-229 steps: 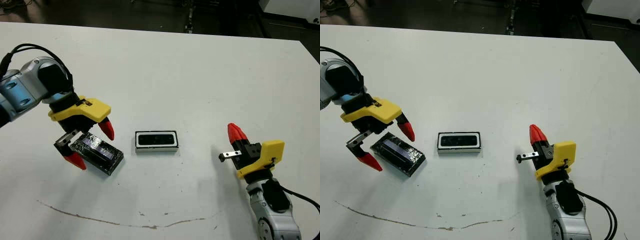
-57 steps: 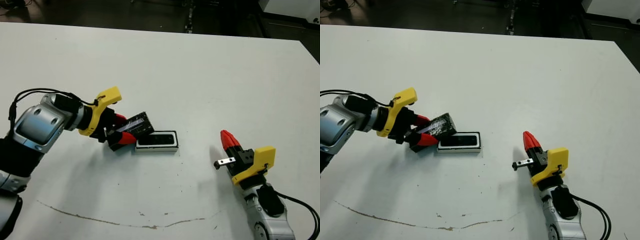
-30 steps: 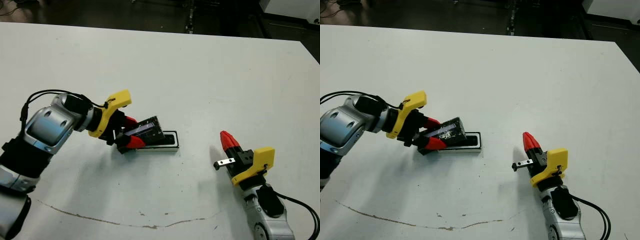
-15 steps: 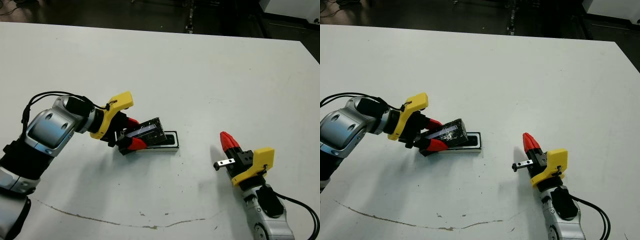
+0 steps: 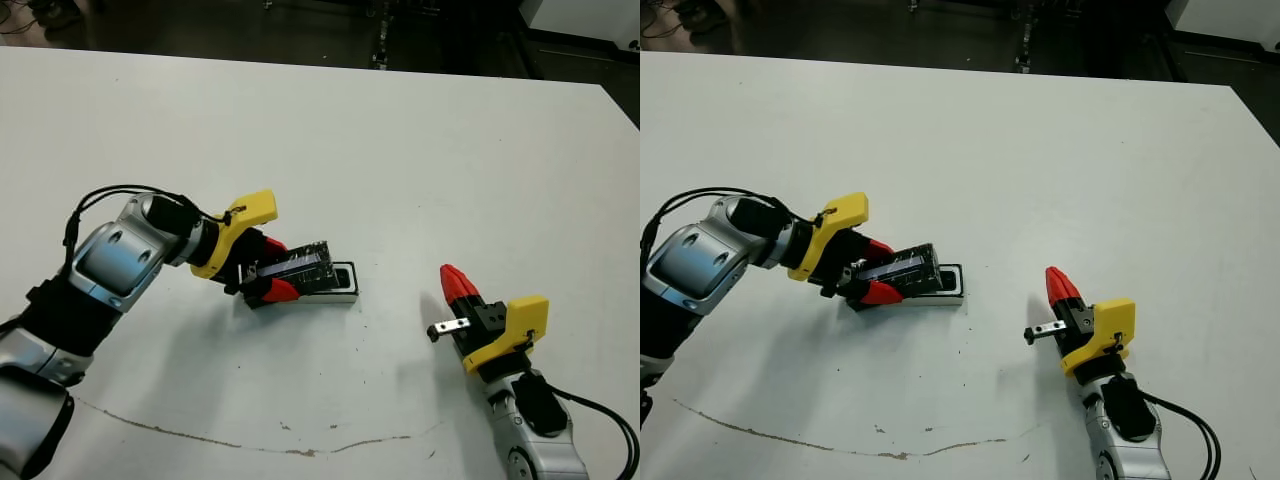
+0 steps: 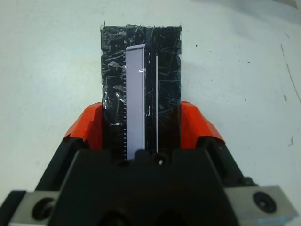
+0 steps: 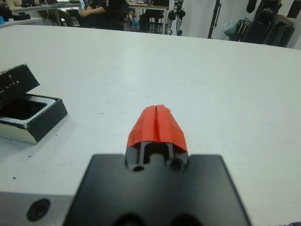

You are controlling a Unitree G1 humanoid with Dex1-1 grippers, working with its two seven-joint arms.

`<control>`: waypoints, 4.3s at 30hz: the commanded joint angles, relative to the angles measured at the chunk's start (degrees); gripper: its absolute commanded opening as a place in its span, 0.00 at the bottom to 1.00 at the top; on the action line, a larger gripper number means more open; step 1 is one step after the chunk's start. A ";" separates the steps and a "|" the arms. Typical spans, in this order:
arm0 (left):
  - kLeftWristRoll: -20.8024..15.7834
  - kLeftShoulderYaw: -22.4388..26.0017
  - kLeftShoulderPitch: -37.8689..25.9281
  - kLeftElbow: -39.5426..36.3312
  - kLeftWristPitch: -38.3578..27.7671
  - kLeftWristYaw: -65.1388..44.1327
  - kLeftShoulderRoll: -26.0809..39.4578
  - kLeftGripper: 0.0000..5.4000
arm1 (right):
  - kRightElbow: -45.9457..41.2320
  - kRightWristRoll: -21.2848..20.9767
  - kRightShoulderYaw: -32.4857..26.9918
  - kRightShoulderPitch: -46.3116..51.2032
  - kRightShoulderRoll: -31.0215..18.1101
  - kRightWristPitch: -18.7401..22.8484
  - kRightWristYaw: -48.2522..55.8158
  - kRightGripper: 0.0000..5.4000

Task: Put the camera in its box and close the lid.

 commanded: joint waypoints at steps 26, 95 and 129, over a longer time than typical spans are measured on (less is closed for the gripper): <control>2.90 -3.57 0.13 6.58 -2.62 0.12 -11.47 0.58 | 0.81 0.25 -0.29 0.24 -0.25 -0.33 -0.01 0.00; 8.29 -2.75 2.18 17.42 -12.70 3.31 -19.61 1.00 | 0.66 0.02 0.30 0.58 -0.46 0.31 0.41 0.00; -15.99 33.02 19.00 -16.94 -2.17 19.38 -7.63 1.00 | 0.68 0.43 0.05 -0.24 -0.32 0.04 0.13 0.00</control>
